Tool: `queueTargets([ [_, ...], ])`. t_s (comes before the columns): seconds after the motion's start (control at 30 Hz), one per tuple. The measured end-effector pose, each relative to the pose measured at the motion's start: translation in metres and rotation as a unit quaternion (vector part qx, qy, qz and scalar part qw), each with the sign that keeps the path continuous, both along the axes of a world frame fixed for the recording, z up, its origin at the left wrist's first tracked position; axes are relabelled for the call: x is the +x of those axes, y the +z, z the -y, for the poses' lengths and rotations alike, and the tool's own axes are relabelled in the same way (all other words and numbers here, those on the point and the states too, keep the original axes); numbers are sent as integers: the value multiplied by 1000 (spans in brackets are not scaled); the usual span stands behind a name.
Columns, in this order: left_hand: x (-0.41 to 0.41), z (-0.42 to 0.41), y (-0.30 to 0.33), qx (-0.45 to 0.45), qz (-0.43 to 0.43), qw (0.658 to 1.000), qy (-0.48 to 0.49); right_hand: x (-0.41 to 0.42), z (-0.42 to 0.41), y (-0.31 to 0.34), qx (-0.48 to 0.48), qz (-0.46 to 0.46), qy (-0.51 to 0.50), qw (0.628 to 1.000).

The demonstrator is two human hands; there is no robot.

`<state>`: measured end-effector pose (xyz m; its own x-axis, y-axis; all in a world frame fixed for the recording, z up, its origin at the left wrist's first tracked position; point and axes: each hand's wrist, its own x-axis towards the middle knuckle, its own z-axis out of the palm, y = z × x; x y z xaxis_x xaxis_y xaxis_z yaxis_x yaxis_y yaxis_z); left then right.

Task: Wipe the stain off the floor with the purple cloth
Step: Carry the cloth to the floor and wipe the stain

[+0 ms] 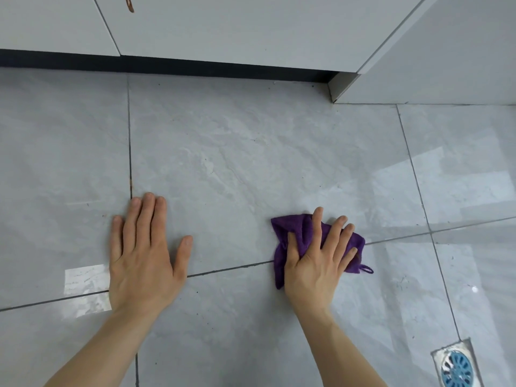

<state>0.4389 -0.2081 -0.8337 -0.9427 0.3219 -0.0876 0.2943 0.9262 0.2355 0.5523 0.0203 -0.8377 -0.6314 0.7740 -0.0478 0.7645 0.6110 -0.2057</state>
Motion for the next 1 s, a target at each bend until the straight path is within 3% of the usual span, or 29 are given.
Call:
queueTargets([
  [0.27,0,-3,2,0,-6,1000,2,13,53,2,-17,13,56,998],
  [0.47,3,2,3,-6,-7,1000,4,44,101,3,-41,2,224,974],
  [0.6,1,11,2,-7,-9,1000,7,53,123,1,-32,-20,270,962],
  [0.8,0,0,1,6,-8,1000,-3,53,77,5,-49,-11,325,945],
  [1.0,1,0,0,0,-7,1000,-3,-14,26,3,-16,-23,279,960],
])
